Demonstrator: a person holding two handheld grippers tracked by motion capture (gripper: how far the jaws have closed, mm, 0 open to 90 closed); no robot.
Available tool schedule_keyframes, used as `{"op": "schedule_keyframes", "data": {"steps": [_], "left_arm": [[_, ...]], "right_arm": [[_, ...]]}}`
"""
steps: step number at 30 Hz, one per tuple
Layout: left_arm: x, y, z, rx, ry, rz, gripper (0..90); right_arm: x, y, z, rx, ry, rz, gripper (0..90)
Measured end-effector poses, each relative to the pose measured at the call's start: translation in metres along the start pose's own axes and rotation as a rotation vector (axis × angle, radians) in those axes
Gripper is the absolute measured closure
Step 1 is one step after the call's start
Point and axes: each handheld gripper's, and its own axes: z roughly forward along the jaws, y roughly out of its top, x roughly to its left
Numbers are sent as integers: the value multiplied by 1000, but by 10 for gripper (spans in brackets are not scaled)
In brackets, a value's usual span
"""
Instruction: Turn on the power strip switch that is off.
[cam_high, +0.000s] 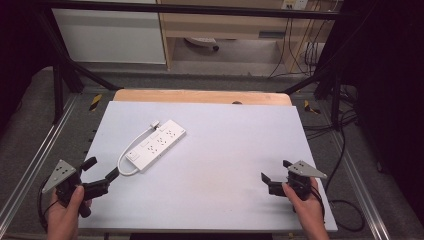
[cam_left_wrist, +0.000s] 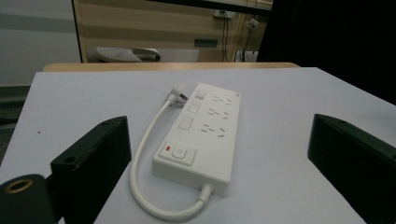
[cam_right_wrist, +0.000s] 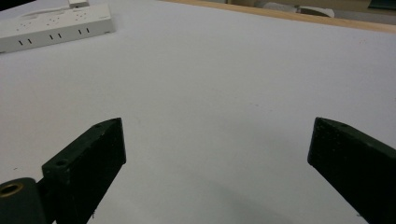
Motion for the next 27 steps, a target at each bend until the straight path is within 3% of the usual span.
{"op": "schedule_keyframes", "data": {"steps": [19, 27], "left_arm": [[-3, 6, 1, -32, 10, -2, 62], [-7, 16, 7, -40, 6, 4, 70]], "right_arm": [[4, 0, -1, -3, 10, -20, 33], [7, 2, -1, -20, 23, -26, 30]]}}
